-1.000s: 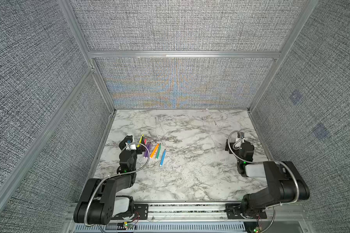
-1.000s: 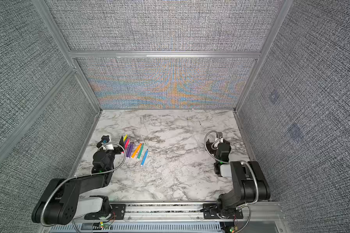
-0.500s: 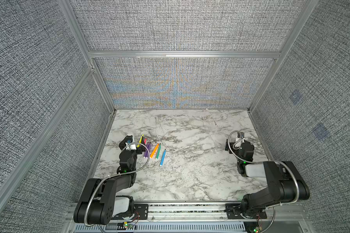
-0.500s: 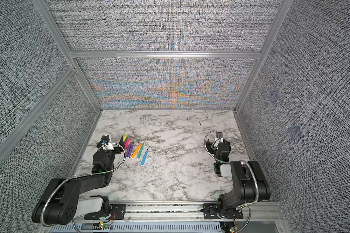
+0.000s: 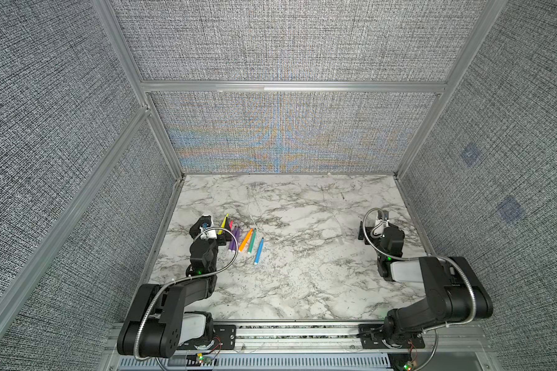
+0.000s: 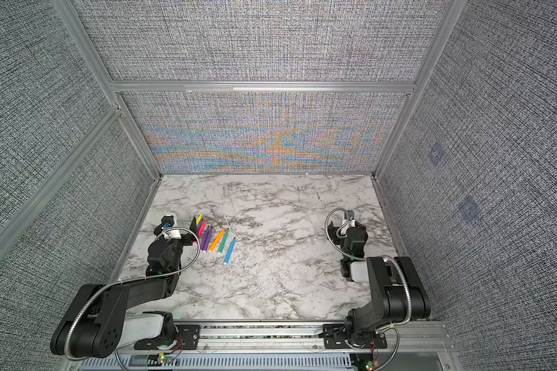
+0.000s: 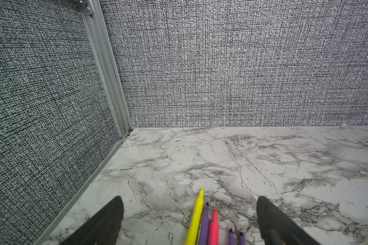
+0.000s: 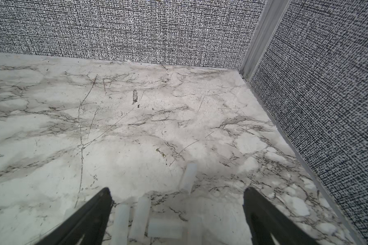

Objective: Remove pen caps from pens
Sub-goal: Reset both arms

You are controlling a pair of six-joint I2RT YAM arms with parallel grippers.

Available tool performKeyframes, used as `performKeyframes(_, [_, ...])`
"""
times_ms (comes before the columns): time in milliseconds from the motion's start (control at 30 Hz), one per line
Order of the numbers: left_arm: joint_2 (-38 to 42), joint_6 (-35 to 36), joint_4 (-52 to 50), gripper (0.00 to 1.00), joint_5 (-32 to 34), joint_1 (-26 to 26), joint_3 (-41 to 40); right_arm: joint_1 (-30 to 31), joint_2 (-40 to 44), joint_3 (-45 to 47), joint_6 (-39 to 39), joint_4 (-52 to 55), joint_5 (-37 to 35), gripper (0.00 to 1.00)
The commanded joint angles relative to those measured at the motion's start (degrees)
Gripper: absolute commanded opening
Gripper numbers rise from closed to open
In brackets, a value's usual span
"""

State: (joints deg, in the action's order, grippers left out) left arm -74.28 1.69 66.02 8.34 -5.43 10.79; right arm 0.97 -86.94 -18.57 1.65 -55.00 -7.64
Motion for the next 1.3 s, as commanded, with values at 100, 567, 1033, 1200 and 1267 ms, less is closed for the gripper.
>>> performKeyframes(100, [0.0, -0.2, 2.3, 0.97, -0.2, 0.1, 0.2, 0.0, 0.2, -0.1, 0.5, -1.0, 0.0, 0.99])
performKeyframes(567, [0.0, -0.2, 2.3, 0.97, -0.2, 0.1, 0.2, 0.0, 0.2, -0.1, 0.5, -1.1, 0.1, 0.99])
performKeyframes(1033, [0.0, -0.2, 2.3, 0.97, -0.2, 0.1, 0.2, 0.0, 0.3, 0.0, 0.5, -1.2, 0.0, 0.99])
performKeyframes(1200, [0.0, -0.1, 2.3, 0.97, -0.2, 0.1, 0.2, 0.0, 0.3, 0.9, 0.0, -3.0, 1.0, 0.99])
performKeyframes(1267, [0.0, -0.1, 2.3, 0.97, -0.2, 0.1, 0.2, 0.0, 1.3, 3.1, -0.7, -6.1, 3.1, 0.99])
